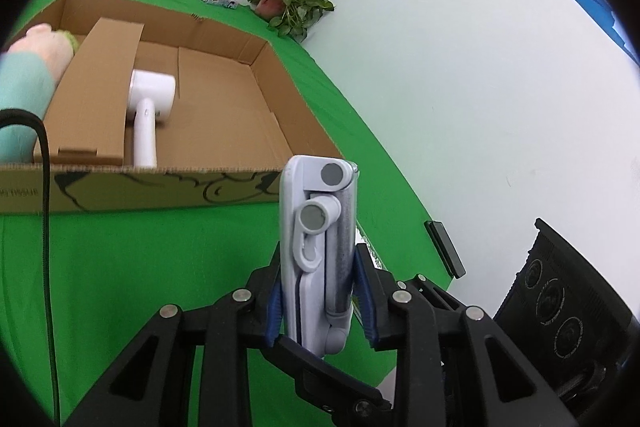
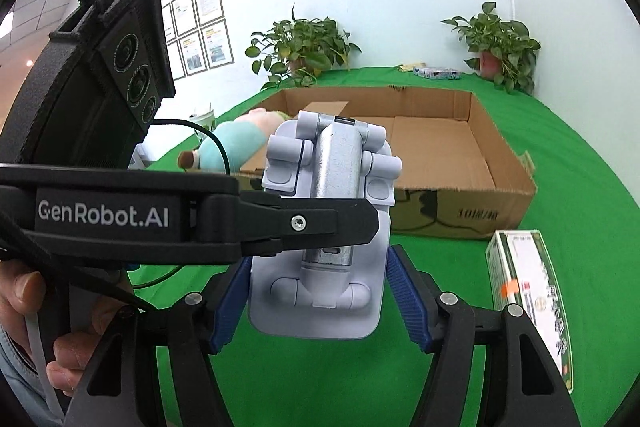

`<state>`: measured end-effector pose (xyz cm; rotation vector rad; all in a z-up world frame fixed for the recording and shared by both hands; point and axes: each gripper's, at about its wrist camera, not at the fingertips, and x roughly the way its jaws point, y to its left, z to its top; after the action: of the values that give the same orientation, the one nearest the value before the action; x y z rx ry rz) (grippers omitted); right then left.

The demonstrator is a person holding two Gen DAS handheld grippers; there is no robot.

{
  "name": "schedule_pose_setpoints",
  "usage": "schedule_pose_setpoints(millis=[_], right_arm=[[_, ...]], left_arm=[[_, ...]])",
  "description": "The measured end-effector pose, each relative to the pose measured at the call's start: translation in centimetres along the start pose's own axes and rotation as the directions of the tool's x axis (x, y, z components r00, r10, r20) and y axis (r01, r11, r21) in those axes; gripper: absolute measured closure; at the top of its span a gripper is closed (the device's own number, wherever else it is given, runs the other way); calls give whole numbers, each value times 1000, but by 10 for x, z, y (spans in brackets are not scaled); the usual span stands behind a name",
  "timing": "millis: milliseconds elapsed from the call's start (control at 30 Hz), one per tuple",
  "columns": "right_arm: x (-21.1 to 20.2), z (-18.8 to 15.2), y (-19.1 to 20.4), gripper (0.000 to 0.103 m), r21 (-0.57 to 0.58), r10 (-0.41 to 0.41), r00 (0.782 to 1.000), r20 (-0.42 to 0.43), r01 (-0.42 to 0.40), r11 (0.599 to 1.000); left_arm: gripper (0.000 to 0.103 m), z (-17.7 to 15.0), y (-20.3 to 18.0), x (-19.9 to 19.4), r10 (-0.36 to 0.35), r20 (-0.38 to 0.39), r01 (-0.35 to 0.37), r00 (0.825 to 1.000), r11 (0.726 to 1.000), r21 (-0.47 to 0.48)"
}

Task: Organize objects
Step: 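Lift the white phone stand with the right gripper and carry it over the box, then lower the phone stand beside the hair dryer and open the right gripper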

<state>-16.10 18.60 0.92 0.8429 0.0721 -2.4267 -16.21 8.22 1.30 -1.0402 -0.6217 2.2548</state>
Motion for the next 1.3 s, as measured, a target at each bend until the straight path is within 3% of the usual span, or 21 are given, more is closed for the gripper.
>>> schedule_pose_setpoints(millis=[300, 733, 933, 1300], right_arm=[[8, 57, -4, 39, -19, -18, 1000, 25, 18, 1000], [66, 110, -39, 39, 56, 58, 994, -97, -53, 997], [121, 115, -61, 39, 88, 129, 972, -198, -113, 990], [176, 100, -95, 40, 197, 198, 939, -280, -145, 970]], left_arm=[[74, 55, -4, -2, -15, 8, 14, 1000, 999, 36], [74, 106, 27, 31, 52, -101, -59, 994, 996, -73], [74, 120, 61, 62, 92, -181, -118, 979, 983, -138], [74, 125, 86, 102, 151, -266, -203, 952, 963, -180]])
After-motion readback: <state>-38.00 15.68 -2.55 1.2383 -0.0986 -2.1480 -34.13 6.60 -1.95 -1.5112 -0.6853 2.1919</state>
